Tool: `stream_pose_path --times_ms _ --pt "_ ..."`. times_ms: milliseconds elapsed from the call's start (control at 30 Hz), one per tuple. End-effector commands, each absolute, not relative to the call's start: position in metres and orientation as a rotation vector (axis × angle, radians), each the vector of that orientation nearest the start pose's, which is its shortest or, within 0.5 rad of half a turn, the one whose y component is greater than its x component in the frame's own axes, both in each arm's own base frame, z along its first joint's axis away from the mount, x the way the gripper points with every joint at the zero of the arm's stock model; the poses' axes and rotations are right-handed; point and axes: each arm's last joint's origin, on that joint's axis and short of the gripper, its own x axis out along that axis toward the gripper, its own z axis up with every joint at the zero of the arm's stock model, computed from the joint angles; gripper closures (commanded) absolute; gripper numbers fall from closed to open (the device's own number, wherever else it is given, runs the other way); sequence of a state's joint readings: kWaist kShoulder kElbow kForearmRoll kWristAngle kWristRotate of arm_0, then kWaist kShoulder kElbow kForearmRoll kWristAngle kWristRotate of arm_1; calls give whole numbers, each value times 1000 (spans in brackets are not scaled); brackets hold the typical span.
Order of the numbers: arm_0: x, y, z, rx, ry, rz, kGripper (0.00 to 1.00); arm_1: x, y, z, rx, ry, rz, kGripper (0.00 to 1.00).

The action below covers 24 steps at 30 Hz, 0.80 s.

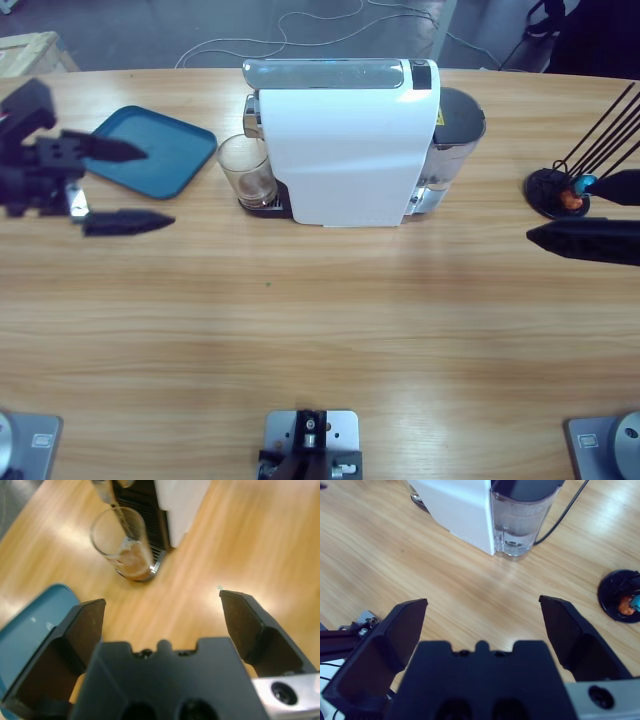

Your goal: Pour coffee

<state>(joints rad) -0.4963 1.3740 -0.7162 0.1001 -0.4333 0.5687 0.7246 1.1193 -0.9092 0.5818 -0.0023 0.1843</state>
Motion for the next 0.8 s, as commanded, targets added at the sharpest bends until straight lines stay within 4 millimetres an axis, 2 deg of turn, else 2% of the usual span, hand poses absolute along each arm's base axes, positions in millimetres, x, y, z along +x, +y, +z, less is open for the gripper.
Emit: stream_pose_path --times_ms 33,200,400,567,800 --pt "240 -149 236 512 477 -1208 18 120 110 343 -153 868 630 0" --pt "261 -155 220 492 449 -1221 18 127 116 342 -164 890 623 0" --pt "270 -157 211 481 443 -1226 18 135 123 344 -166 896 622 0" --pt "276 -163 200 480 444 -1236 18 132 121 345 -167 899 622 0" --pt "285 -167 197 482 439 -1235 18 131 120 348 -167 902 623 0"
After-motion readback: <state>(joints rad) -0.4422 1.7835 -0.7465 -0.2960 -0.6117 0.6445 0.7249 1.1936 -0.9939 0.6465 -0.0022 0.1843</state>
